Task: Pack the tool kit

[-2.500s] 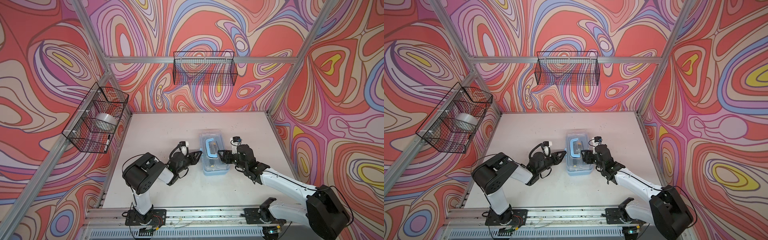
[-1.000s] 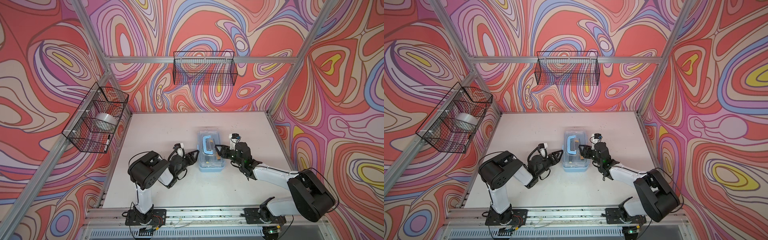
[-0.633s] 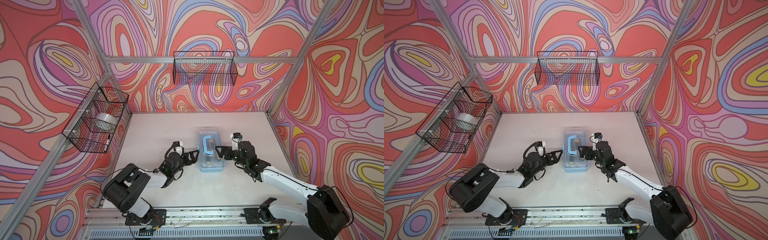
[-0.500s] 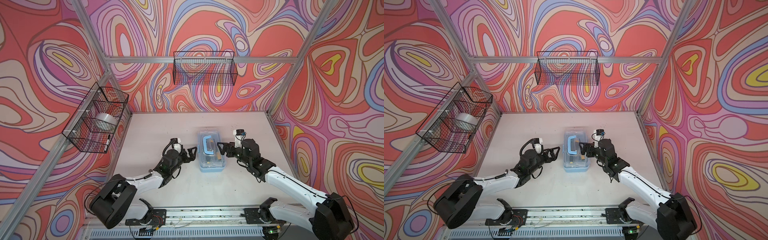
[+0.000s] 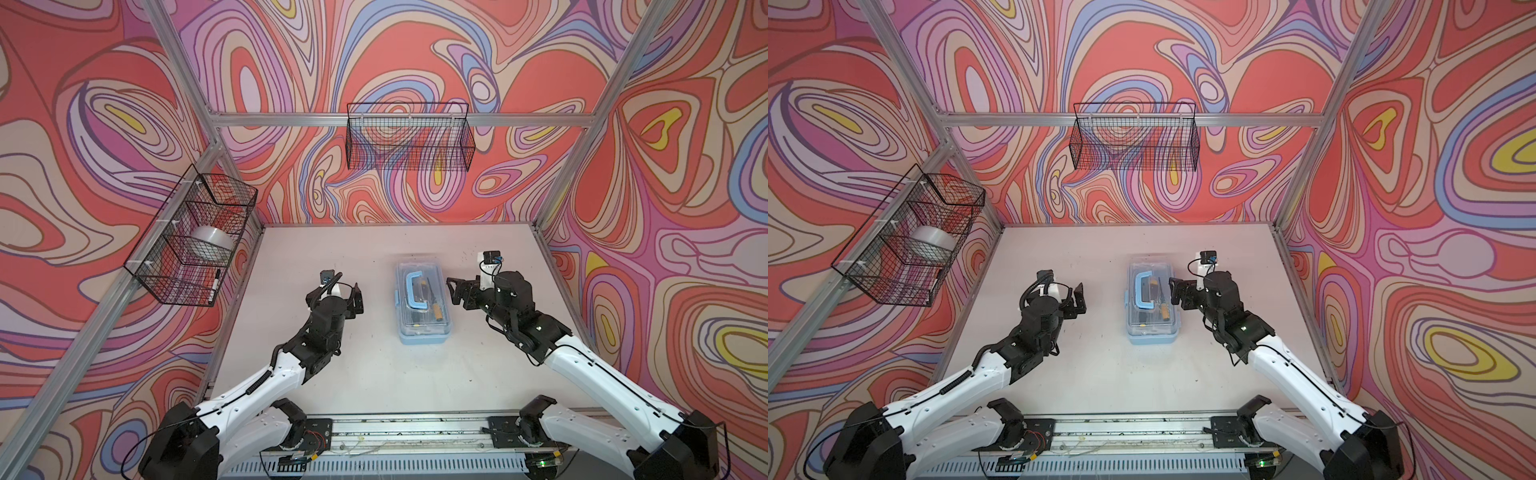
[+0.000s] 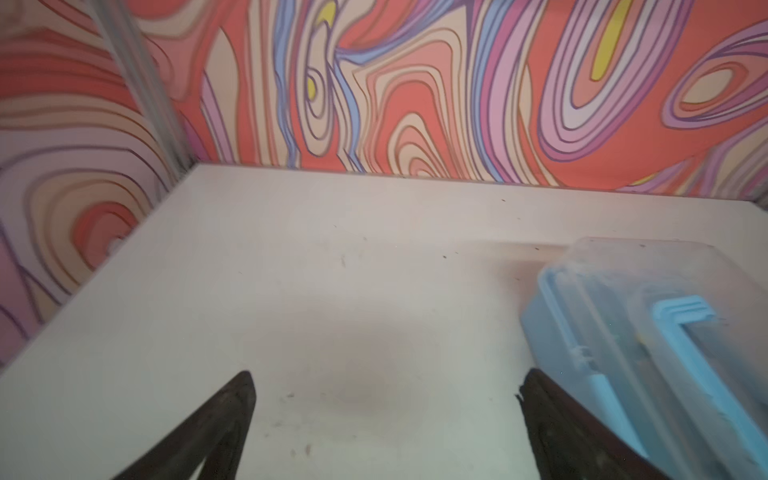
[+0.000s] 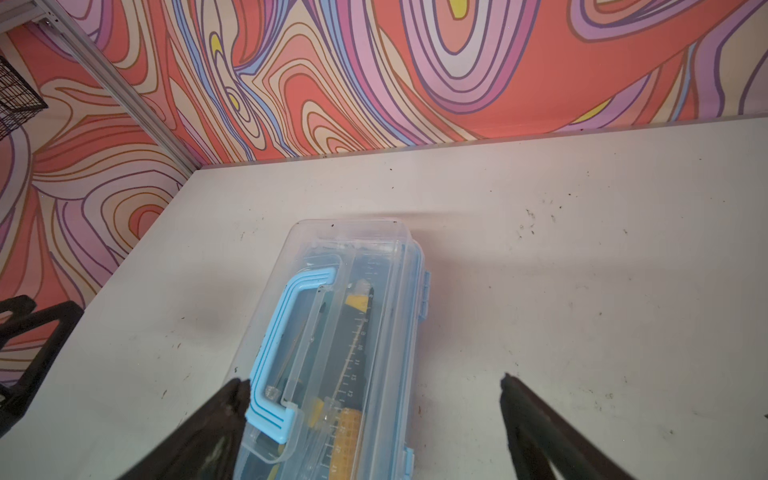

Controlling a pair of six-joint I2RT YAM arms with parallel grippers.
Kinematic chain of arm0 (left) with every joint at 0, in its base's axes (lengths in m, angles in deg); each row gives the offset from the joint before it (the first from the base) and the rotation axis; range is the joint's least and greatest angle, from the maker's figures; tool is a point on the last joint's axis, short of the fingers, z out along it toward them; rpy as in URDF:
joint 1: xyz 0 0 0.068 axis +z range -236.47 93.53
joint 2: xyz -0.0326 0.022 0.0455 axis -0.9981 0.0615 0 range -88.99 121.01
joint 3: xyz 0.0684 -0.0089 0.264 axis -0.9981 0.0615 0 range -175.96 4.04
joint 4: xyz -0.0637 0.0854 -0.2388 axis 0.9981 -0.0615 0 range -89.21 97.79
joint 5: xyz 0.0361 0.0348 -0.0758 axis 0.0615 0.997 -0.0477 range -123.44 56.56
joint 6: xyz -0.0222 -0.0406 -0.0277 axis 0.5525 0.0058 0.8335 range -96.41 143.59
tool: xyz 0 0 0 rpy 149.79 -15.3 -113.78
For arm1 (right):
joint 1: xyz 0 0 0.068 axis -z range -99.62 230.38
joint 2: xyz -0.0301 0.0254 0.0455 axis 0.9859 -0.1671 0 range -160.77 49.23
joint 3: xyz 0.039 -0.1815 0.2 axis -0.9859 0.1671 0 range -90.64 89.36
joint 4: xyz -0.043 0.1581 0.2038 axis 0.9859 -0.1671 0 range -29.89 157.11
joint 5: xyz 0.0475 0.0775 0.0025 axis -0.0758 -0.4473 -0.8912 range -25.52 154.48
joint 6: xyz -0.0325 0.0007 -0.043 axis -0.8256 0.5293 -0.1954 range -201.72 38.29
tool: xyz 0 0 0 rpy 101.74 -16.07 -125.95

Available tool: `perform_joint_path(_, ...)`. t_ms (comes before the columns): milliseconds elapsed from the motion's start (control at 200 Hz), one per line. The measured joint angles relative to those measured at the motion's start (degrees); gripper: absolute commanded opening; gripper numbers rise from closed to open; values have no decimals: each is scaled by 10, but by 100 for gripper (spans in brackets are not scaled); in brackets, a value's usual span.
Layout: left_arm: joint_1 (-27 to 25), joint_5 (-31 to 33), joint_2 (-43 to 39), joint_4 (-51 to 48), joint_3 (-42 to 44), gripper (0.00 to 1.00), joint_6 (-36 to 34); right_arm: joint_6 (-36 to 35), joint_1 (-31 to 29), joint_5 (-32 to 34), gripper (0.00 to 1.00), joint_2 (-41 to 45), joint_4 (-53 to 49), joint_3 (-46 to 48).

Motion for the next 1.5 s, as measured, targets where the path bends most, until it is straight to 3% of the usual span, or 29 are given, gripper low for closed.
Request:
perform_joint_path(135, 17, 78, 8, 87, 81, 100, -93, 3, 0, 9, 98, 4, 1, 23)
perform_joint_path(295, 95, 119, 81, 173, 89, 99, -163, 7, 0, 10, 98, 3, 8, 34)
perform_joint_path(456, 213, 48, 188, 336, 139, 97, -155, 14, 0, 10, 98, 2, 37, 46)
perform_joint_path(576, 261, -43, 274, 381, 134, 100, -146, 17, 0, 19, 98, 2, 60, 62)
perform_joint_path(776, 269, -140, 315, 416, 108, 100, -145, 17, 0, 29, 98, -2, 126, 108)
perform_joint_path(1062, 274, -166, 316, 393, 73, 100, -141, 11, 0, 78, 98, -10, 281, 226)
perform_joint_path(1202, 275, -168, 316, 388, 73, 100, -141, -40, 0, 168, 98, -22, 316, 224)
perform_joint_path(1302, 276, -170, 316, 387, 73, 100, -141, -97, 15, 241, 98, -73, 354, 213)
perform_joint_path(1402, 276, -170, 316, 386, 73, 100, -141, -132, 48, 278, 98, -154, 384, 183)
perform_joint_path(1497, 276, -172, 316, 386, 73, 100, -141, -164, 85, 289, 98, -249, 477, 181)
